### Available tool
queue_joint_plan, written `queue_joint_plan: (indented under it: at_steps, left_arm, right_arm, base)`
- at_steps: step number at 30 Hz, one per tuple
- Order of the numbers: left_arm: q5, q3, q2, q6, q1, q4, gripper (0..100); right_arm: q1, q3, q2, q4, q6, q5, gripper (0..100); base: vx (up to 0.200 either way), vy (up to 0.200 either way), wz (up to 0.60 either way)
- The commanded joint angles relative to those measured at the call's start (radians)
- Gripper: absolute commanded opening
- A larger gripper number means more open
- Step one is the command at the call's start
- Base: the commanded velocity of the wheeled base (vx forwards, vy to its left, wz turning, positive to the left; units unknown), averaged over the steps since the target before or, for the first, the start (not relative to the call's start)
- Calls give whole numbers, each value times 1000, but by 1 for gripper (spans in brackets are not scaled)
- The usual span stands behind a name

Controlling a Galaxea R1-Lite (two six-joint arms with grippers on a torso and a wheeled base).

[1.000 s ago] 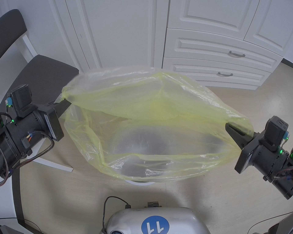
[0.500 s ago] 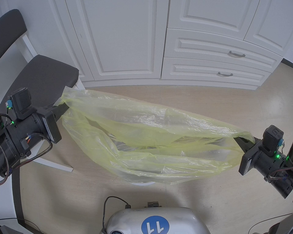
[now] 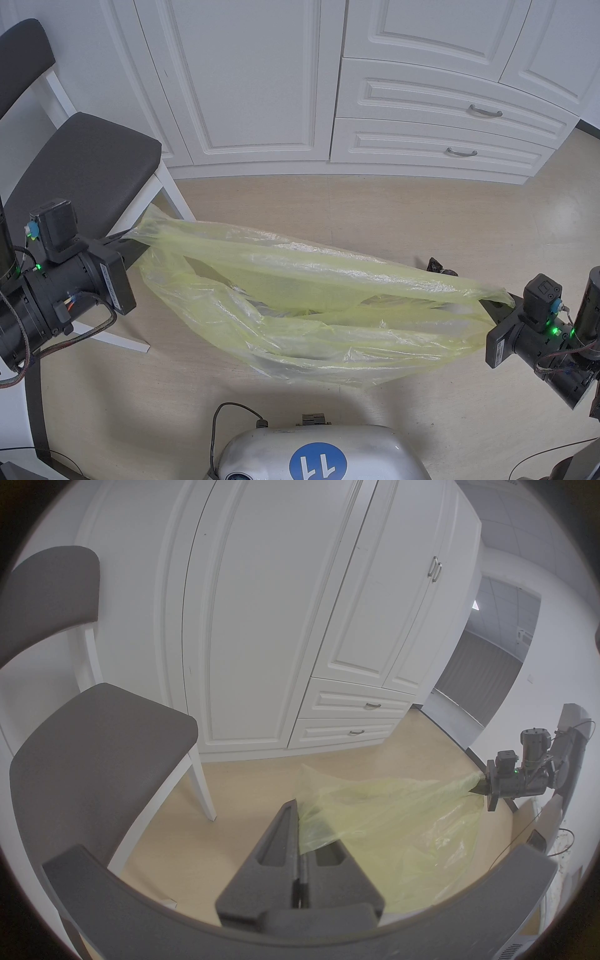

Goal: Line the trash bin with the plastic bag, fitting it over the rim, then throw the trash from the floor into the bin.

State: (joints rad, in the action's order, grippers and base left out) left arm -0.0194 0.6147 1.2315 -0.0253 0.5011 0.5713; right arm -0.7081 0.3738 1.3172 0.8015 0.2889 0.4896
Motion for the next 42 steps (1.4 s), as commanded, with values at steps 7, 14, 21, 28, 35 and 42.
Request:
queue_joint_plan:
  at_steps: [7,14,21,28,35,42]
  left_arm:
    - [-2,-1,56,1,-3,-1,0]
    - [1,-3,72,1,-18,13,0]
    - [56,-30,63,-2,10,59,0]
    - [76,-90,161,-8,86,305,0]
    - [102,-93,322,-67,188,567,0]
    - [102,-171,418,-185,280,886,0]
  right_arm:
    - [9,-3,10,-34,3,0,0]
    - [15,10,2,-81,-1,-11,0]
    - [-2,17,-1,-77,-1,-20,0]
    - [27,99,-7,-62,-10,-181,0]
    - [104,108,20,22,-82,-445,0]
    - [82,119,85,136,-255,-551,0]
  base:
    - [0,0,0]
    - [0,0,0]
    - [0,0,0]
    - [0,0,0]
    - [0,0,0]
    - [0,0,0]
